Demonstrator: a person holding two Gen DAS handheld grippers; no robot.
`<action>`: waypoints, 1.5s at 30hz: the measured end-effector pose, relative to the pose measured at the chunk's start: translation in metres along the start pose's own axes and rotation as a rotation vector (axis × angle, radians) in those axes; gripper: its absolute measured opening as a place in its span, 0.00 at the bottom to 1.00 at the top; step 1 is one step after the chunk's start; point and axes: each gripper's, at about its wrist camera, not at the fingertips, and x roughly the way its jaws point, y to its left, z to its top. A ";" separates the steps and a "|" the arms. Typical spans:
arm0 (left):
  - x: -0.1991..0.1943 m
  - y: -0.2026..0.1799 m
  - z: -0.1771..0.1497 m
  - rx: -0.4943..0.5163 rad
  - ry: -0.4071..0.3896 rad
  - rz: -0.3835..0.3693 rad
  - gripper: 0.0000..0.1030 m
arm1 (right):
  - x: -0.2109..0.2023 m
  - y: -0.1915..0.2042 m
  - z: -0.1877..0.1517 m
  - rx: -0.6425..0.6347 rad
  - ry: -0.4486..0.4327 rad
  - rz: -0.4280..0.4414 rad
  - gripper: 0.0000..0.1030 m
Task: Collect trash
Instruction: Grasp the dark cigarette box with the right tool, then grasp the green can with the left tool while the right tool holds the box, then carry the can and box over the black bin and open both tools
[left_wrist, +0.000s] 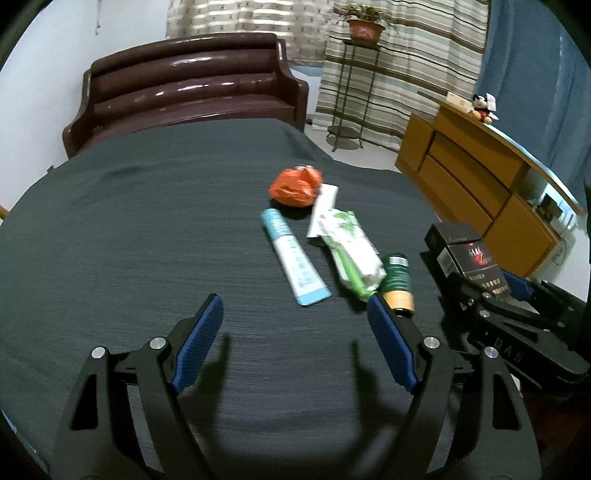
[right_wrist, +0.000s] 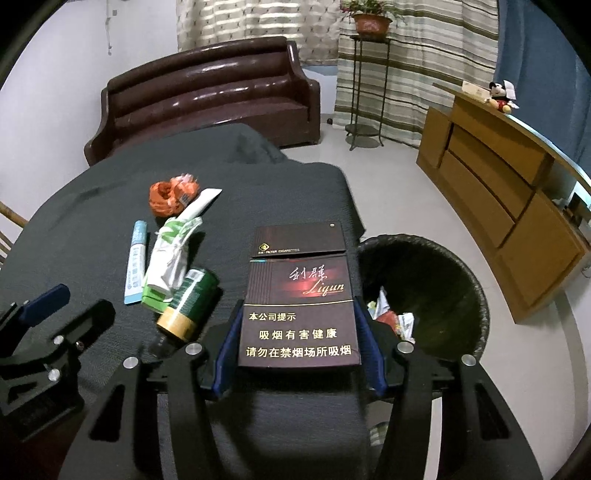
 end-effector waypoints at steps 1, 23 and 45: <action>0.000 -0.005 0.000 0.004 0.002 -0.007 0.76 | -0.001 -0.003 0.000 0.003 -0.004 -0.001 0.53; 0.033 -0.078 -0.007 0.101 0.083 -0.037 0.36 | -0.008 -0.074 -0.008 0.075 -0.038 0.030 0.53; 0.025 -0.086 -0.001 0.111 0.025 -0.089 0.22 | -0.008 -0.086 -0.009 0.100 -0.059 0.016 0.53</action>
